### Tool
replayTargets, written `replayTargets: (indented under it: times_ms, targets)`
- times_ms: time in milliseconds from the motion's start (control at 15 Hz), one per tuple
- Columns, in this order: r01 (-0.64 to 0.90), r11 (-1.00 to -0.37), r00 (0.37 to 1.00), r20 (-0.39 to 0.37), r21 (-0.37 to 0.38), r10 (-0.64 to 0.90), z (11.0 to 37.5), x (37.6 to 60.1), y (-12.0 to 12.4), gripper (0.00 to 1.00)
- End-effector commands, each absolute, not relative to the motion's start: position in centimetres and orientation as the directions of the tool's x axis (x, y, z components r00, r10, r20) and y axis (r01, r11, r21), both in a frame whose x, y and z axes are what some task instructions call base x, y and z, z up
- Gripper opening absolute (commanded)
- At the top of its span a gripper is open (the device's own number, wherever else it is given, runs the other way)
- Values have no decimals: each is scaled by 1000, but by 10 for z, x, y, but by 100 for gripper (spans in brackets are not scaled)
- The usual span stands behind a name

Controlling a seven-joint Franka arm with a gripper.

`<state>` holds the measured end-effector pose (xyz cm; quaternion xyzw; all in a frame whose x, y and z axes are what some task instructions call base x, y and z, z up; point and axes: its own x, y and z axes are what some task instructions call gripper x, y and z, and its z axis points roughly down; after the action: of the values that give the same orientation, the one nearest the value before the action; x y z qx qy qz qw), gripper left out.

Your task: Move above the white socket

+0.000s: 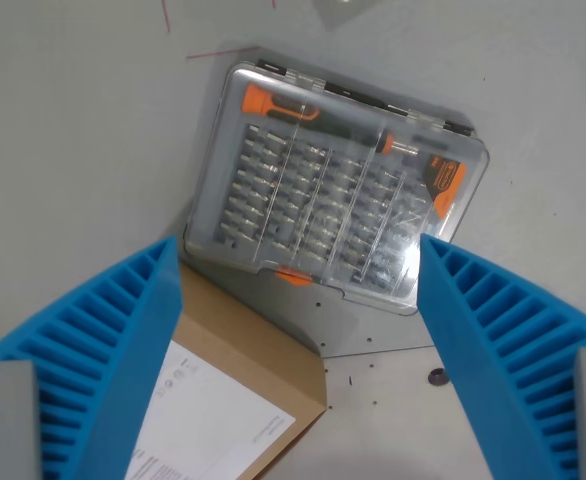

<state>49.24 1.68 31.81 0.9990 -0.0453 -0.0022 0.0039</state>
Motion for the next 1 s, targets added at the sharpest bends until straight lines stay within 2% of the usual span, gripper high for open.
replayTargets:
  times_ms: [67,1000]
  targets:
    - [-19,-1000,1000,12,10,-19,314,499,13,100]
    - [146,-989,989,-23,22,145,280,531,0,100]
